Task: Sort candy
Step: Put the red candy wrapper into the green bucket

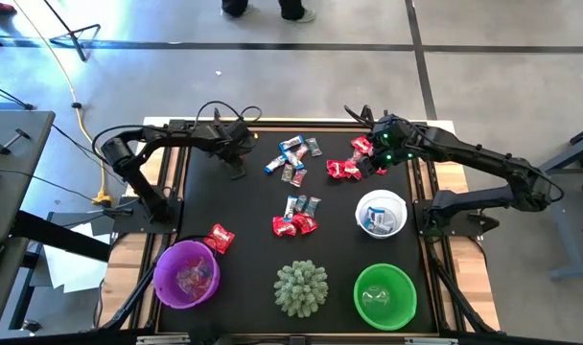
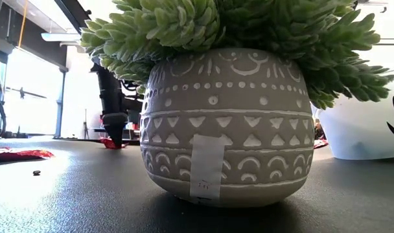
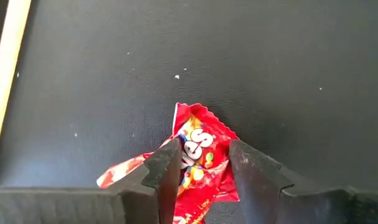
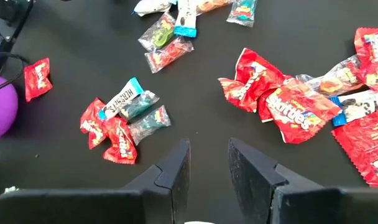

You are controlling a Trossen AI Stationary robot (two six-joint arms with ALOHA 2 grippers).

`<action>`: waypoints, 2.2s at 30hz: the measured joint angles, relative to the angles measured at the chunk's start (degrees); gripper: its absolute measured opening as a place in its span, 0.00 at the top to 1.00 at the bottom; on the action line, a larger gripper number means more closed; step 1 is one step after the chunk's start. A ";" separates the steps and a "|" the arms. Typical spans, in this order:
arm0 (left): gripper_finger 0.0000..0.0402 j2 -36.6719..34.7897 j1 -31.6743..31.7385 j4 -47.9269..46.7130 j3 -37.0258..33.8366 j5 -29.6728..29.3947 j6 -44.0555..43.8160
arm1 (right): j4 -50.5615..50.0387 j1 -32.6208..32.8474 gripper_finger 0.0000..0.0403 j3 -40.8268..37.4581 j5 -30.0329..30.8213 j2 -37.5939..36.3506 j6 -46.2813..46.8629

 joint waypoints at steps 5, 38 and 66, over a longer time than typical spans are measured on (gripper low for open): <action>0.73 -0.85 0.00 0.31 -0.12 0.01 -6.93 | 0.00 0.00 0.74 0.00 -0.02 0.00 0.12; 1.00 -24.86 -4.76 14.19 -0.34 14.48 -46.18 | 12.38 0.00 0.74 0.00 -0.28 0.00 -0.26; 1.00 -23.22 -13.73 43.66 14.10 13.19 -51.52 | 61.96 2.91 0.74 0.02 -0.10 5.61 2.74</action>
